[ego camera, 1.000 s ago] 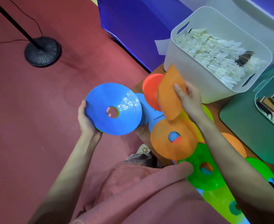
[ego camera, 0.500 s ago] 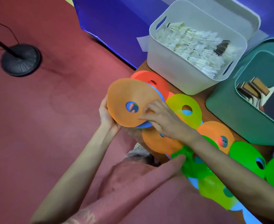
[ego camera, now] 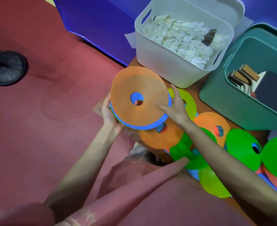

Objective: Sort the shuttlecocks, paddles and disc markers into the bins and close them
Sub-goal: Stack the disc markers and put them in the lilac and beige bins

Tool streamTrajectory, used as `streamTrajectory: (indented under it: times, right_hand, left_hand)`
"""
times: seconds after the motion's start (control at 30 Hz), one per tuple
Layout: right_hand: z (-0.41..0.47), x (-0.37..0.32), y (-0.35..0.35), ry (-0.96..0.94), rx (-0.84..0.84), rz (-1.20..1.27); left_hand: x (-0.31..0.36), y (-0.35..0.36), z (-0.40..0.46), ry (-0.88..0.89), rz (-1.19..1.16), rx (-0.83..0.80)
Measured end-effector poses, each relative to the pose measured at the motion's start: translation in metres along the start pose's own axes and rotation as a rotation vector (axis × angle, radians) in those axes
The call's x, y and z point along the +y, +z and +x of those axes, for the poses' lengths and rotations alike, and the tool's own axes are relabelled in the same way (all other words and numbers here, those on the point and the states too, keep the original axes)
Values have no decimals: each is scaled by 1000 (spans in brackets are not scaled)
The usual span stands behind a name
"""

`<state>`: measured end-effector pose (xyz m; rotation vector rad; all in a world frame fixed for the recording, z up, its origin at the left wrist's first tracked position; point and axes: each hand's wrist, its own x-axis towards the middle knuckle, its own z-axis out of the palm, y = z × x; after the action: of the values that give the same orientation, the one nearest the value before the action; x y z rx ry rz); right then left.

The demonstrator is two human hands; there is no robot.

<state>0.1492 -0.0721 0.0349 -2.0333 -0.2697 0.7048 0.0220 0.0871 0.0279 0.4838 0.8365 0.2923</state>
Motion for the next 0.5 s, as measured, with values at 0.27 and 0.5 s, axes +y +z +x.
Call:
streamTrajectory:
  times: [0.27,0.5]
  right_hand:
    - [6,5,13,-231,-57,-89]
    - [26,9,36,-155,-163,-136]
  left_hand:
    - [2,-1,-5,-42,-38,-86]
    - [19,-38,-11,0,-82,93]
